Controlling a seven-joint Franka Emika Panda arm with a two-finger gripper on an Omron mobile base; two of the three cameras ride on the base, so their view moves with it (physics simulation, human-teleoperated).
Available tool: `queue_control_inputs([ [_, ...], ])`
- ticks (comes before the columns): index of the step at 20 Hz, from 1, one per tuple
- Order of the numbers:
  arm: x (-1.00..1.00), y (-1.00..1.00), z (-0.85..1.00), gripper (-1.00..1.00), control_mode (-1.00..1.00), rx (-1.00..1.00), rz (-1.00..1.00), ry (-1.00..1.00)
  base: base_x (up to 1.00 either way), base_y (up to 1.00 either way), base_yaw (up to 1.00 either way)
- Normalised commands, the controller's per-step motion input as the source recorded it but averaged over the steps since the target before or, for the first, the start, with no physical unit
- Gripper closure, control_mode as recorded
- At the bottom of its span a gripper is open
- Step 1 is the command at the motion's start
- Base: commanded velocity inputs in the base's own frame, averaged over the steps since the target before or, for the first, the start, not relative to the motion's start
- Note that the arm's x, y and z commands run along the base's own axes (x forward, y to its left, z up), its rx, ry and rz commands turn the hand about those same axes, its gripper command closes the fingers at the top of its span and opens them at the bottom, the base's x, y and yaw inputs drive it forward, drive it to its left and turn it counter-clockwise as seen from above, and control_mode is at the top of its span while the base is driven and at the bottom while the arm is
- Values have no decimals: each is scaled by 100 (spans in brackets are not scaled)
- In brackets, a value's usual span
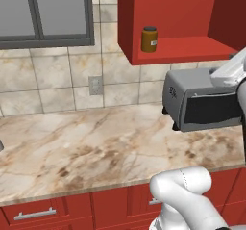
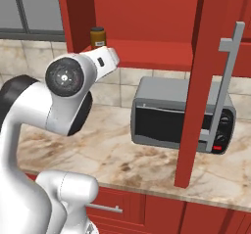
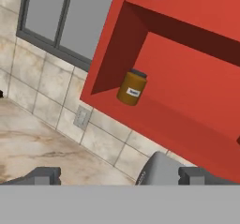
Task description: Collect the turmeric, mayonnaise, and shaker from the cabinet and place them next to the stove.
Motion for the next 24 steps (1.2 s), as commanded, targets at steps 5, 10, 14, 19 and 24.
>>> queue_control_inputs([
  [5,22,0,9,-100,-100,0,7,0,0,0,0],
  [10,39,0,0,-100,-100,0,6,0,0,0,0],
  [14,20,0,-10,-100,-100,2,1,4,0,0,0],
  [19,5,-26,-21,-100,-100,7,0,4,0,0,0],
  [24,2,-42,-1,-100,-100,13,0,12,0,0,0],
])
